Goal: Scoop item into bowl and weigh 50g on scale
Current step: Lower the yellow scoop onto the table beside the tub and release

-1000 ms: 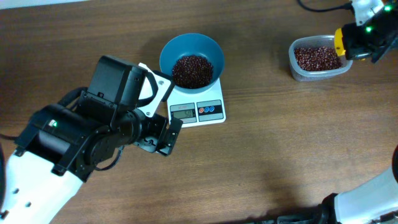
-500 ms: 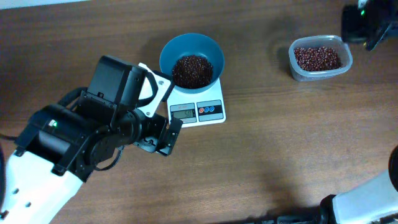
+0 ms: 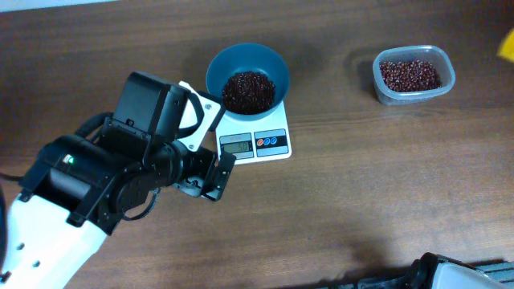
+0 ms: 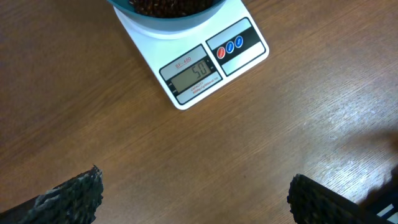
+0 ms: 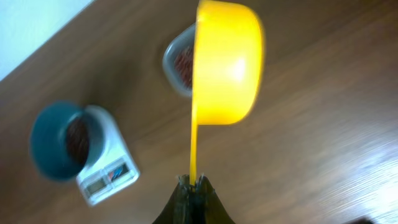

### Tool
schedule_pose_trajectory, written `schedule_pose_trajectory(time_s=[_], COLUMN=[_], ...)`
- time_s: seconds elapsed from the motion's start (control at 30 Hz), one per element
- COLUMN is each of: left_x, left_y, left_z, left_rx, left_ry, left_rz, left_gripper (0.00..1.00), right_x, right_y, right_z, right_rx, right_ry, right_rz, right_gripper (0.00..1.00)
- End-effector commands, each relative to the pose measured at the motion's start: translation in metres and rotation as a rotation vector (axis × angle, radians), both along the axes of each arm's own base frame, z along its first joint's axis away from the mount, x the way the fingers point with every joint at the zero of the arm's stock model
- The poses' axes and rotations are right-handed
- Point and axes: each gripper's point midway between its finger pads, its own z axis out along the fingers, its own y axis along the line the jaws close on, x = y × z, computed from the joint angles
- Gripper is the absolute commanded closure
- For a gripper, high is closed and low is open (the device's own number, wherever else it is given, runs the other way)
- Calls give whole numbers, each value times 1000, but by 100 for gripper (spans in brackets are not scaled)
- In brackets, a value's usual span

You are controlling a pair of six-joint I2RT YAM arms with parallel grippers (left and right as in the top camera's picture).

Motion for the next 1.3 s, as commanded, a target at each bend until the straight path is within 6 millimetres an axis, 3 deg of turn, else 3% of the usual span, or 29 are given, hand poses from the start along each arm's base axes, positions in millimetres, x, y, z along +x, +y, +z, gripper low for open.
schedule_pose_trajectory(time_s=[0.0, 0.07, 0.1, 0.27, 0.57, 0.67, 0.8, 0.9, 1.07, 1.17, 1.27], left_x=[1, 1, 1, 1, 1, 1, 1, 1, 1, 1, 1], left_y=[-3, -3, -3, -3, -3, -3, -3, -3, -3, -3, -3], left_z=[6, 6, 6, 6, 6, 6, 6, 6, 6, 6, 6], left_rx=[-12, -12, -12, -12, -12, -12, -12, -12, -12, -12, -12], left_ry=[-14, -14, -14, -14, -14, -14, -14, -14, -14, -14, -14], left_rz=[-22, -22, -22, -22, -22, -22, -22, -22, -22, -22, -22], left_gripper=[1, 1, 1, 1, 1, 1, 1, 1, 1, 1, 1], right_x=[7, 12, 16, 20, 0, 6, 3, -2, -23, -22, -12], right_y=[33, 41, 49, 66, 73, 82, 83, 81, 54, 47, 58], right_z=[-39, -64, -90, -139, -200, -207, -235, -248, -274, -272, -260], right_rx=[213, 267, 321, 434, 475, 519, 540, 529, 444, 440, 470], right_ry=[11, -2, -19, -40, 53, -19, -24, 3, 162, 134, 42], right_rz=[89, 116, 144, 195, 161, 205, 163, 128, -92, -88, 47], right_gripper=[96, 96, 96, 96, 96, 96, 96, 90, 87, 84, 78])
